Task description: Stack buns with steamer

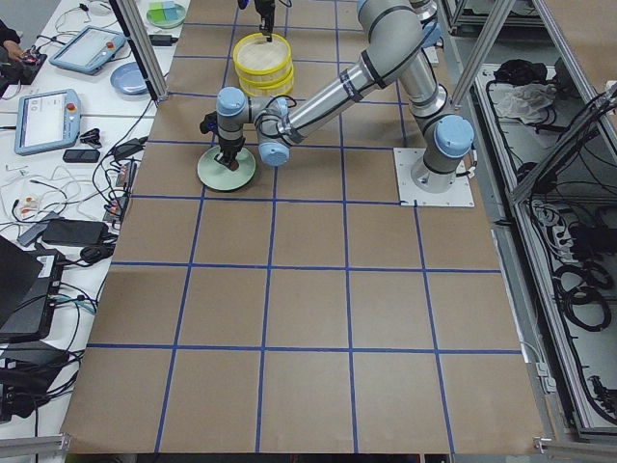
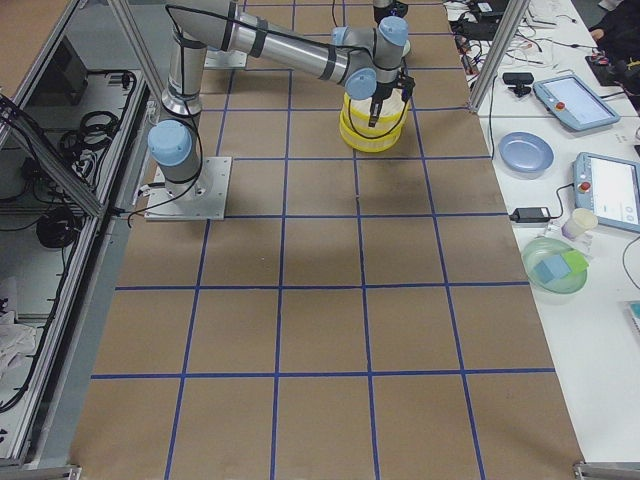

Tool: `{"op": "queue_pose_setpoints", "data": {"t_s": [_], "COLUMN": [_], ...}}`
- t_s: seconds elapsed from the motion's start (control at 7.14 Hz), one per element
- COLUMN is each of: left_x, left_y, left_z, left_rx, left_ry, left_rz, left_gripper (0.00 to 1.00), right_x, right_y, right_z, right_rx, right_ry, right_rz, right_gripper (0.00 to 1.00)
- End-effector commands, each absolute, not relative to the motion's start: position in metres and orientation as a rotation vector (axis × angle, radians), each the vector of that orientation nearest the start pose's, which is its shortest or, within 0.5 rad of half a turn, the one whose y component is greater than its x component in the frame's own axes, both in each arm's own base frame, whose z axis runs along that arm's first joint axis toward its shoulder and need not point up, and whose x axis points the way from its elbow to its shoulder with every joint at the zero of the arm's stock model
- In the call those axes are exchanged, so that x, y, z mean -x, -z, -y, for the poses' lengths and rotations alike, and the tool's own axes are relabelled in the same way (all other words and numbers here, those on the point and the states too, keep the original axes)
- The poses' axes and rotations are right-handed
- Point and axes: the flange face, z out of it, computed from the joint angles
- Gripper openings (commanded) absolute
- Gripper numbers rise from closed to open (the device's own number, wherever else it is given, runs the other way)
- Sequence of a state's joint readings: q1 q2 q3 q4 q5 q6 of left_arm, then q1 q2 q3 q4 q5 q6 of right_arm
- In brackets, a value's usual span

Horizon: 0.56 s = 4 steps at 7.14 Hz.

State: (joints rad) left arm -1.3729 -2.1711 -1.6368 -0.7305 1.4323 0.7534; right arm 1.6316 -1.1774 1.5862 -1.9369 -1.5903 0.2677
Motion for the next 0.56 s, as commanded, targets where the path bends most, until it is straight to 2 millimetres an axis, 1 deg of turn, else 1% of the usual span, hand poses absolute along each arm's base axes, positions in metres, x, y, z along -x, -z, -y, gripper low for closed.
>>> {"op": "queue_pose_setpoints", "data": {"t_s": [0.0,0.14,0.28,0.42], "left_x": [0.013,0.013,0.016,0.027], "left_y": [-0.206,-0.219,-0.236,-0.257], "left_z": [0.681,0.682,0.686,0.685], "left_rx": [-0.746,-0.699,-0.627,-0.372], "left_ry": [0.378,0.412,0.448,0.490], "left_rz": [-3.072,-3.076,-3.081,-3.136], "left_gripper": [0.00,0.00,0.00,0.00], "right_x": [-0.168,-0.167,-0.168,-0.164], "right_y": [-0.292,-0.291,-0.291,-0.287], "right_z": [0.608,0.607,0.607,0.605], "right_rx": [-0.324,-0.322,-0.322,-0.320], "right_ry": [-0.076,-0.087,-0.088,-0.098], "right_rz": [-3.155,-3.158,-3.156,-3.179], "right_gripper": [0.00,0.00,0.00,0.00]}}
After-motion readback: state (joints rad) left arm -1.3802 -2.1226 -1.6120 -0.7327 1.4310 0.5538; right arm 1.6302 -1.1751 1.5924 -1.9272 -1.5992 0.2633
